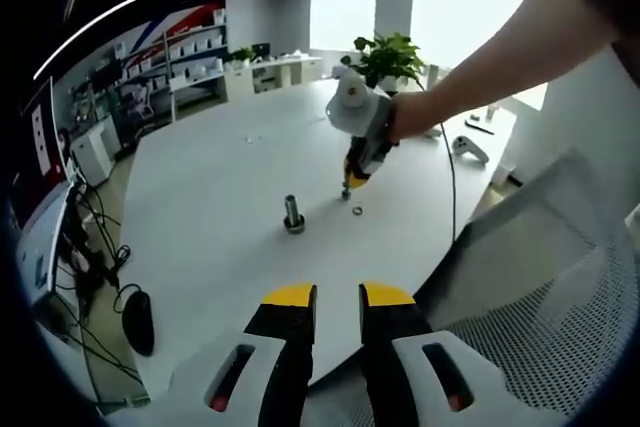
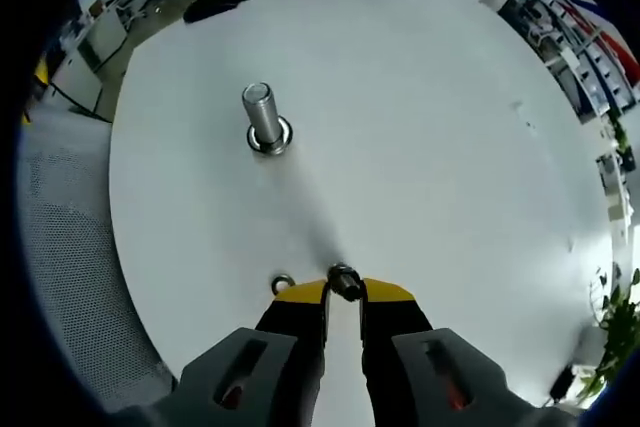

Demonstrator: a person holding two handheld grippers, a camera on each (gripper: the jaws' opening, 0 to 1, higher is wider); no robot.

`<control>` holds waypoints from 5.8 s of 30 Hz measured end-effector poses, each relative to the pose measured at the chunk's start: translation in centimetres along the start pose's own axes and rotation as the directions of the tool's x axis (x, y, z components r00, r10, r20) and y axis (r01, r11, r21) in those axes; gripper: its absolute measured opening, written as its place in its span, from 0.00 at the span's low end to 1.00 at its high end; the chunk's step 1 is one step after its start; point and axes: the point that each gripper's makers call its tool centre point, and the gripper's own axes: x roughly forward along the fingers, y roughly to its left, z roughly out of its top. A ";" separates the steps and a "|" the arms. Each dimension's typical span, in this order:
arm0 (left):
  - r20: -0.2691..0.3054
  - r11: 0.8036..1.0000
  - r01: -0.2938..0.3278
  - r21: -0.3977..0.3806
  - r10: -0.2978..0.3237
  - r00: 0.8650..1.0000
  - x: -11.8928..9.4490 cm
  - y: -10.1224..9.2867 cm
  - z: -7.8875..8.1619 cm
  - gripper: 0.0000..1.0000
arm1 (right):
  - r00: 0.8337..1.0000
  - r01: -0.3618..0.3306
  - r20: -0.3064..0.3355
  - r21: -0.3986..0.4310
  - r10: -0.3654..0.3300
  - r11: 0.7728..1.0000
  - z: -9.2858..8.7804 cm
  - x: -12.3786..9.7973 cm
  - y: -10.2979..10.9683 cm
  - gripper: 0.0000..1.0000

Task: Place the washer onto the threaded stud by aligning its center hole with the stud, sliding it down to the base, and recovering from edge contact or off-axis alignment until the washer reaches the visible bottom stop.

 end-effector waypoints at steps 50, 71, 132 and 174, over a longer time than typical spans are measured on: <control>-0.015 1.000 -0.020 0.013 0.020 1.000 0.0 0.3 -0.2 0.15 | 0.993 -0.097 -0.062 0.032 0.099 0.995 -2.2 0.5 3.2 0.20; -0.023 1.000 -0.020 0.011 0.021 1.000 0.1 0.4 -0.4 0.15 | 0.991 -0.124 -0.057 -0.059 0.121 0.990 -1.8 1.5 4.7 0.15; -0.034 0.998 -0.035 0.043 0.037 0.999 0.0 0.4 -0.5 0.14 | 0.996 -0.068 0.054 0.063 0.064 0.996 -1.7 -2.0 2.7 0.14; -0.028 0.998 -0.035 0.045 0.036 0.999 0.1 0.4 -0.4 0.14 | 0.996 0.012 0.084 0.019 -0.014 1.000 1.1 -2.8 -0.6 0.14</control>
